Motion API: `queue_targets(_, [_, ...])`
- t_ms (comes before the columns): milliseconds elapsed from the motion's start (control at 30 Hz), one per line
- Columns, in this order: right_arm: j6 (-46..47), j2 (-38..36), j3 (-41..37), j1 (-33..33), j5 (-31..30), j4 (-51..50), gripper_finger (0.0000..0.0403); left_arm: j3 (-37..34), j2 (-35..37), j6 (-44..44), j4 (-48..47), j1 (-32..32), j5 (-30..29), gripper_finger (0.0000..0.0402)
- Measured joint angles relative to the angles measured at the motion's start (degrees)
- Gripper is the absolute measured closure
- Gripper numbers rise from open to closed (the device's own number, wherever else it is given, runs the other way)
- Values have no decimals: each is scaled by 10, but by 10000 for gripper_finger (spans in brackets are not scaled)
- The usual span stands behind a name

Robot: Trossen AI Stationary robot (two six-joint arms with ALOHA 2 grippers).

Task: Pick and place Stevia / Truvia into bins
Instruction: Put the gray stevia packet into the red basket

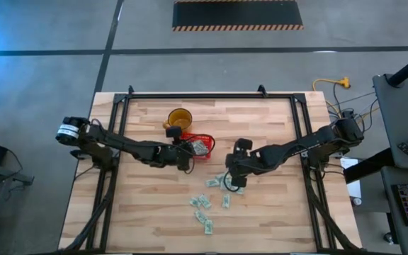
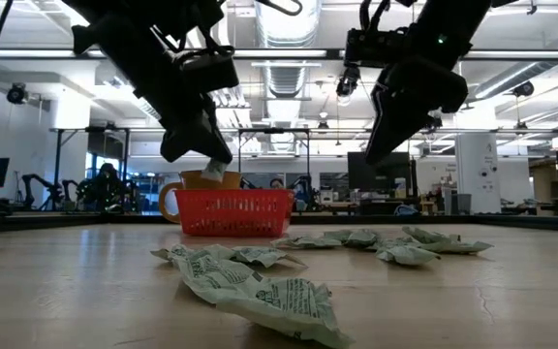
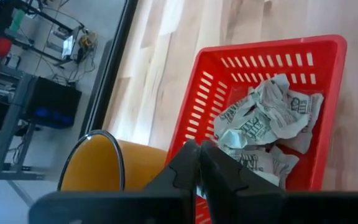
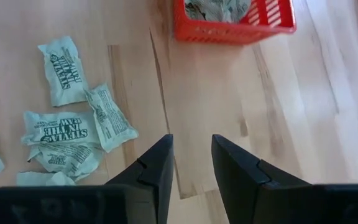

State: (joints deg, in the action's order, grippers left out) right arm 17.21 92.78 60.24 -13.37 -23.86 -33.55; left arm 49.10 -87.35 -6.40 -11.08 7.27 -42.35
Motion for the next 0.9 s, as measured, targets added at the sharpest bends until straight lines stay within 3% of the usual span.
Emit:
queue_targets(433, [122, 0, -39, -8, 103, 0, 282, 0, 3, -33, -14, 0, 1, 258])
queue_targets(667, [161, 0, -54, -48, 109, 29, 283, 1, 28, -31, -105, 8, 24, 244])
queue_targets(900, [157, 4, -70, -70, 110, 77, 293, 0, 58, -15, -155, 18, 126, 243])
